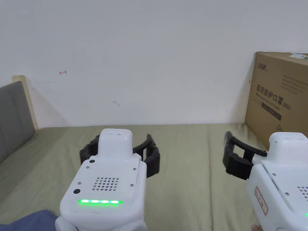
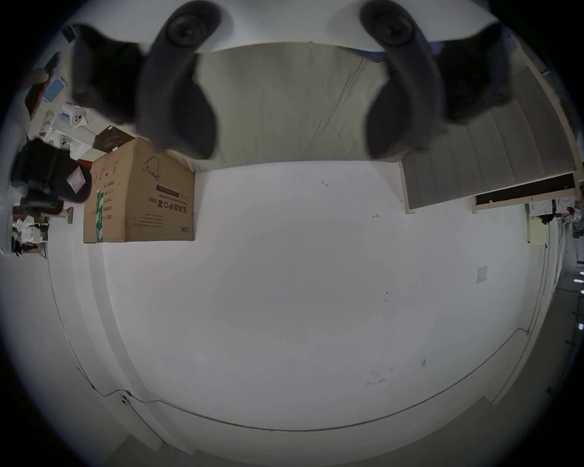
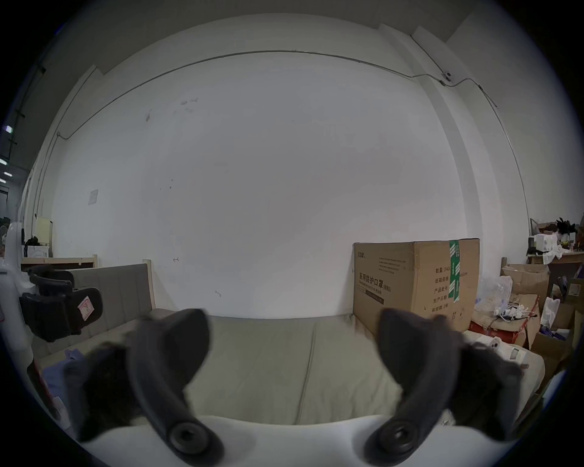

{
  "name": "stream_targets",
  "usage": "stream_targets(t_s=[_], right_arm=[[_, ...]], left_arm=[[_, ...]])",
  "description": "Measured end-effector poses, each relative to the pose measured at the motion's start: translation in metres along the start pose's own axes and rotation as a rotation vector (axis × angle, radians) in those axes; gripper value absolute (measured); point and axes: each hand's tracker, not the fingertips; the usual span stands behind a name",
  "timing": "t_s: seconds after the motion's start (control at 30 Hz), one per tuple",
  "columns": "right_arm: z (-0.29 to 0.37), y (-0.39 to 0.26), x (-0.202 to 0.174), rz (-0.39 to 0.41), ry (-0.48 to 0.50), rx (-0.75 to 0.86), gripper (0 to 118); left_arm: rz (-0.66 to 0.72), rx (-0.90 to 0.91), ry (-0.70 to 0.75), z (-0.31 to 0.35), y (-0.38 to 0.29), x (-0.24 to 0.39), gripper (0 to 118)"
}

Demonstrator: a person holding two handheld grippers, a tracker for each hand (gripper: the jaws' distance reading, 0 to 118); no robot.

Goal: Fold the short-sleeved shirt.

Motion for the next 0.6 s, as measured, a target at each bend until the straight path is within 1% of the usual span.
stream_targets(t_s=[0.03,0.07,0.1,0.17,0.2,0.27,0.4,0.47,0.6], right_arm=[[0.000,0.000,0.000,0.003,-0.010,0.009,34],[-0.001,0.000,-0.001,0.026,-0.034,0.003,1],[-0.002,0.000,-0.001,0.044,-0.065,-0.019,1],[0.001,-0.001,0.004,0.030,-0.022,-0.005,1],[0.003,-0.001,0.005,0.036,-0.017,-0.006,1],[0.002,0.000,0.003,0.060,-0.027,-0.005,1],[0.002,-0.001,0.005,0.046,-0.023,-0.013,0],[0.002,-0.003,0.006,0.042,-0.018,-0.030,0],[-0.003,-0.010,-0.006,0.047,-0.006,-0.049,0]], left_arm=[[-0.012,-0.004,0.004,0.000,-0.001,0.001,24],[-0.026,-0.019,0.018,-0.002,-0.002,0.002,5],[-0.032,-0.037,0.028,-0.004,-0.004,0.002,5],[-0.016,-0.065,0.018,-0.006,-0.007,-0.001,5],[-0.004,-0.083,0.001,-0.008,-0.008,-0.002,5],[0.014,-0.091,-0.011,-0.009,-0.010,-0.003,2],[0.025,-0.092,0.002,-0.012,-0.012,-0.001,0],[0.032,-0.100,-0.018,-0.013,-0.012,-0.001,0],[0.009,-0.109,-0.018,-0.009,-0.016,-0.012,0]])
